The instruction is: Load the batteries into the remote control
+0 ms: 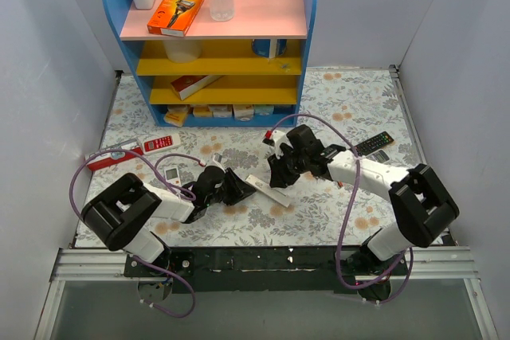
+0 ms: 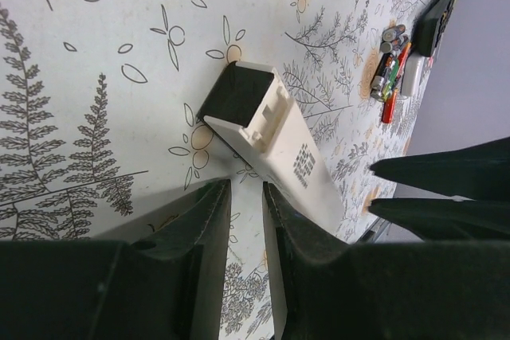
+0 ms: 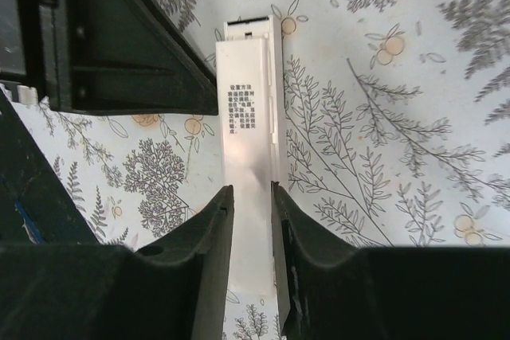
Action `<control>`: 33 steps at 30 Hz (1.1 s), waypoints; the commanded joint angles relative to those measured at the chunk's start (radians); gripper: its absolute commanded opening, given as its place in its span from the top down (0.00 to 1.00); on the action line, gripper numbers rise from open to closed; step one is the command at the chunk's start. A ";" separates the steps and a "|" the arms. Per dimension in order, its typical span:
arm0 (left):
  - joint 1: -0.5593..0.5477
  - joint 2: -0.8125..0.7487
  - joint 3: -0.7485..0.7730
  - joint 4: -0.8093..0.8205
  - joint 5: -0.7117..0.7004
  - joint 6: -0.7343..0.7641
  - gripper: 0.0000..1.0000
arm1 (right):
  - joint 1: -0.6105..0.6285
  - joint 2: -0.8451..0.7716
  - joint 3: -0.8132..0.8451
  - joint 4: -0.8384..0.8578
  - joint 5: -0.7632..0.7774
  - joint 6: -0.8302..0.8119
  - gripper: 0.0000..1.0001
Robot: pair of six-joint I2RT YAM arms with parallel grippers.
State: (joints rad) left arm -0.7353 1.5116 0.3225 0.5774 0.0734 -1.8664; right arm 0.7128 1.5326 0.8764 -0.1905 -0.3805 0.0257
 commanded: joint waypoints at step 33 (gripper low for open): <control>0.117 -0.005 0.343 -0.413 0.114 0.509 0.29 | -0.004 -0.546 -0.603 0.384 0.276 0.888 0.54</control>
State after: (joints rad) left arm -0.6193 1.5013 0.6323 0.2222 0.1169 -1.4368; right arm 0.7128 0.9882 0.2897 0.1028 -0.1272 0.8494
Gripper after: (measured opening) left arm 0.716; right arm 0.479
